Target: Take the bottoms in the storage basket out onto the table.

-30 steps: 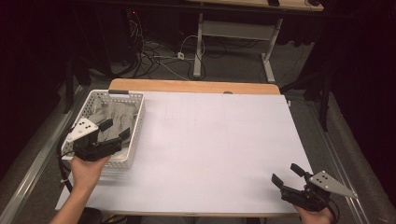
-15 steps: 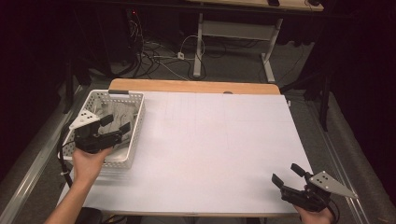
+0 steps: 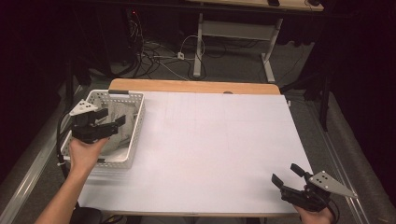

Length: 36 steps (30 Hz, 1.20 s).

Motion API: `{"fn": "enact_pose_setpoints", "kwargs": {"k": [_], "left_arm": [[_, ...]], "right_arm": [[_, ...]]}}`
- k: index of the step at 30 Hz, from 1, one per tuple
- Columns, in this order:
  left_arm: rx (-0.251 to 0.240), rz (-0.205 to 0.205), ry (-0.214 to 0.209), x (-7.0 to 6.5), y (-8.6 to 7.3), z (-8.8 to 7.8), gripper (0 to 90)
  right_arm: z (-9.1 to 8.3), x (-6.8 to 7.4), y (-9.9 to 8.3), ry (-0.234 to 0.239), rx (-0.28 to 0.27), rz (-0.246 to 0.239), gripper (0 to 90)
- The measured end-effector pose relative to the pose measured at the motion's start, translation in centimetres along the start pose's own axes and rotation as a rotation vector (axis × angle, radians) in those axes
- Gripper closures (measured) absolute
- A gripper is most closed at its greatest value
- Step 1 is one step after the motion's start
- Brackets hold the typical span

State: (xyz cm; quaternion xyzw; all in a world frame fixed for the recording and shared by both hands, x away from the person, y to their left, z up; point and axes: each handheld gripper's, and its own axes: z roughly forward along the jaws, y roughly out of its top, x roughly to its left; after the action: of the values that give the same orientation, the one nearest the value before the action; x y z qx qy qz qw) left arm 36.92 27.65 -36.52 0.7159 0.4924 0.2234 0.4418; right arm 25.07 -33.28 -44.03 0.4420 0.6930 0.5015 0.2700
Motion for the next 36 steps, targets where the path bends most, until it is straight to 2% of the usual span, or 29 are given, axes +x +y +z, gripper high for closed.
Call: {"fn": "enact_pose_setpoints", "kwargs": {"k": [3, 4, 6, 10, 19, 24, 27, 31, 35, 36], "left_arm": [[0.009, -0.002, 0.005, 0.2, 0.1, 0.3, 22.9], [0.023, -0.007, 0.021, 0.7, 0.2, 0.7, 22.6], [0.036, -0.011, 0.025, 0.9, 0.3, 1.0, 19.5], [0.072, -0.012, 0.047, 1.6, 0.6, 1.6, 19.1], [0.137, -0.033, 0.061, 2.6, 1.1, 3.0, 17.2], [0.209, -0.075, 0.066, 3.6, 1.3, 4.1, 13.3], [0.254, -0.101, 0.085, 4.4, 1.3, 4.8, 13.2], [0.287, -0.138, 0.101, 5.2, 1.1, 5.6, 13.2], [0.339, -0.152, 0.114, 5.8, 0.9, 6.5, 13.0], [0.360, -0.151, 0.126, 5.9, 0.9, 6.8, 10.3]], "right_arm": [[0.0, 0.0, 0.0, 0.001, 0.001, -0.001, 15.9], [0.0, 0.0, 0.0, 0.003, 0.002, 0.000, 15.9], [0.1, 0.0, 0.0, 0.005, 0.004, 0.000, 15.9], [0.1, 0.0, 0.0, 0.007, 0.004, 0.000, 15.9], [0.0, 0.0, 0.0, -0.001, 0.002, -0.003, 15.9], [0.0, 0.0, 0.0, 0.000, 0.004, -0.002, 15.9], [0.1, 0.0, 0.0, 0.006, 0.012, -0.001, 15.9], [0.1, 0.0, 0.0, 0.006, 0.013, 0.000, 16.0], [0.1, -0.1, -0.1, 0.011, 0.017, 0.001, 16.0], [0.2, 0.0, -0.1, 0.011, 0.018, 0.000, 16.0]]}}
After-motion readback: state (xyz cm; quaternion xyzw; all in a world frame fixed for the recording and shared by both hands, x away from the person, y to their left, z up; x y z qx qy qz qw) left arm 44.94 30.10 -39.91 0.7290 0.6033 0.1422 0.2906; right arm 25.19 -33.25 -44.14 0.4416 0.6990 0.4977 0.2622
